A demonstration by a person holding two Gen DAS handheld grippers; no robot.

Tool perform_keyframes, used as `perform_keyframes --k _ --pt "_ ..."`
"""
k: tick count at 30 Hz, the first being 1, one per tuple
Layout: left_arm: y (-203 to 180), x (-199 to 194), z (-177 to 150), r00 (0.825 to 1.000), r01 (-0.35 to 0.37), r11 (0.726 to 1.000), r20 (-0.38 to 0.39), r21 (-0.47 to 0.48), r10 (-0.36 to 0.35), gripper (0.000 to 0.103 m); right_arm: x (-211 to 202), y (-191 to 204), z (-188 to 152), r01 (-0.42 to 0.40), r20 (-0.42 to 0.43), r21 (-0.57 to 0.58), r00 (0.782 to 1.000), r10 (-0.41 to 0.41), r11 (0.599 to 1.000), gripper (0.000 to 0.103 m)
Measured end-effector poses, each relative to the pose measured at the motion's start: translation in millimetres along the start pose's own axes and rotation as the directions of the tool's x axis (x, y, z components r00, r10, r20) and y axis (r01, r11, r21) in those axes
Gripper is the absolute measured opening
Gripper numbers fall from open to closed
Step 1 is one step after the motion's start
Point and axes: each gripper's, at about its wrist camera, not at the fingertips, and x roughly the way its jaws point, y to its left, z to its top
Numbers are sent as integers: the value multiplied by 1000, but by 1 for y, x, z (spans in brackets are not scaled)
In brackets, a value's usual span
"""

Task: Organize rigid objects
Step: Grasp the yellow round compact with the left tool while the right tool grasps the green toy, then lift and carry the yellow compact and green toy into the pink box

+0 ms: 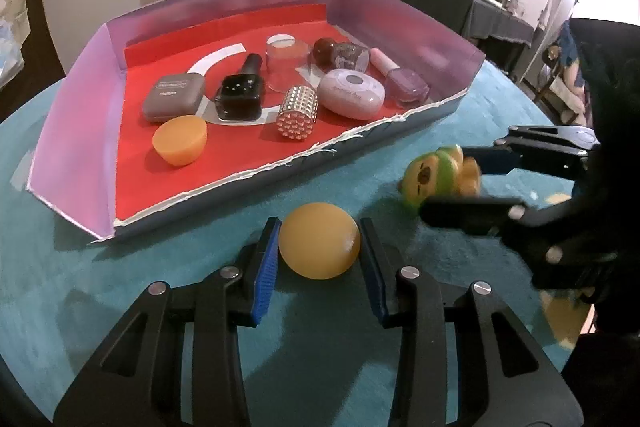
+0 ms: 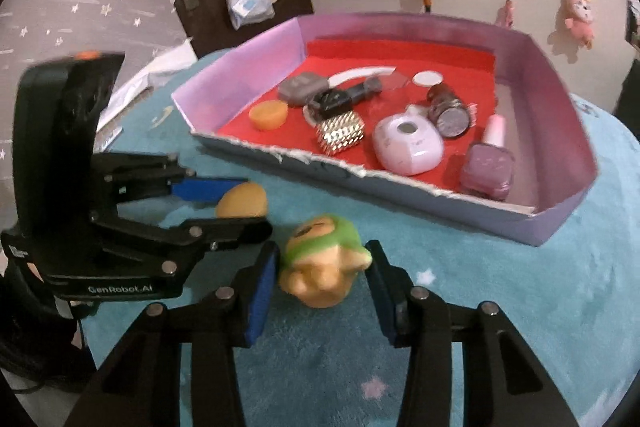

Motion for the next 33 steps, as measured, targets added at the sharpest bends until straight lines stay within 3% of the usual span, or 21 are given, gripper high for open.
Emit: perform_keyframes --k 5,21,22,24,25,26,28,33 --pt "-4 -9 -1 1000 3 1000 23 2 -3 36 -20 -2 1 22 49 22 999 -23 1000 44" --pt "-12 -8 -21 1000 6 1000 -8 -4 -6 37 -33 0 -32 78 13 48 997 -78 996 43" --pt "-14 -8 -22 1000 4 1000 -8 1 -4 42 -34 -1 -35 81 8 50 997 -82 995 43" --pt "-15 -8 -23 1000 -5 1000 -3 6 5 61 -36 0 -39 95 4 44 995 -95 995 46" --pt "-16 -9 -24 1000 -17 1000 7 8 17 69 -36 1 -41 101 4 42 995 -102 994 53" --pt "-17 -8 -25 1000 -23 1000 11 10 23 69 -35 1 -42 114 -4 39 994 -114 993 68" --pt "-16 -7 -25 1000 -25 1000 5 5 25 69 -33 3 -44 138 -5 28 990 -138 990 79" --pt "-14 -8 -26 999 -39 999 6 0 39 69 -27 14 -46 218 -4 -38 976 -218 975 79"
